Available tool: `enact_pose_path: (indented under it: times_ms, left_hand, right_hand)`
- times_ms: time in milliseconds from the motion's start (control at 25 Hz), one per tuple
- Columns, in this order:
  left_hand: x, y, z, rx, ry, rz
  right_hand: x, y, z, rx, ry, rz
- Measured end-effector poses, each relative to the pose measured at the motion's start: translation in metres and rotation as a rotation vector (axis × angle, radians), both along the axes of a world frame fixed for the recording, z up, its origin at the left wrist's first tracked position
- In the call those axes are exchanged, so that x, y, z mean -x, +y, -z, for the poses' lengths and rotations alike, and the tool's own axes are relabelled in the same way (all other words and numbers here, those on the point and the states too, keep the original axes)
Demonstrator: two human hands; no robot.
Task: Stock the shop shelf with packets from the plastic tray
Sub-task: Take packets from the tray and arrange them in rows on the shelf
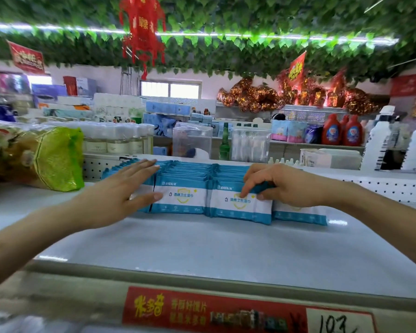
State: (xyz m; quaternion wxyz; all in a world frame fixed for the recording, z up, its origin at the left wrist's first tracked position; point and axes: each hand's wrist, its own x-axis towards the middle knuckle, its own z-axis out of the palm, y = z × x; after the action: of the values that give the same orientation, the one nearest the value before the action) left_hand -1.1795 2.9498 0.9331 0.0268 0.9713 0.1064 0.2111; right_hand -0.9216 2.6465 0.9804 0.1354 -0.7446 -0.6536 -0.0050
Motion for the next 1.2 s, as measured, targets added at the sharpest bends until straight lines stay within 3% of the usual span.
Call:
enact_pose_path:
  times_ms: [360, 680, 880, 1080, 1200]
  left_hand:
    - [-0.066, -0.071, -0.007, -0.179, 0.076, 0.208]
    - [-0.101, -0.086, -0.013, -0.297, 0.138, 0.265]
    - [-0.122, -0.08, -0.022, -0.394, 0.223, 0.272]
    - [-0.131, -0.08, -0.021, -0.416, 0.262, 0.242]
    - [-0.125, -0.086, -0.025, -0.401, 0.28, 0.222]
  right_hand:
    - [0.001, -0.006, 0.006, -0.031, -0.056, 0.037]
    - [-0.006, -0.016, 0.012, -0.172, -0.328, 0.055]
    - [-0.018, -0.011, 0.022, 0.128, -0.607, 0.193]
    - [-0.032, 0.002, 0.021, 0.148, -0.637, 0.179]
    - [-0.028, -0.008, 0.013, 0.13, -0.524, 0.186]
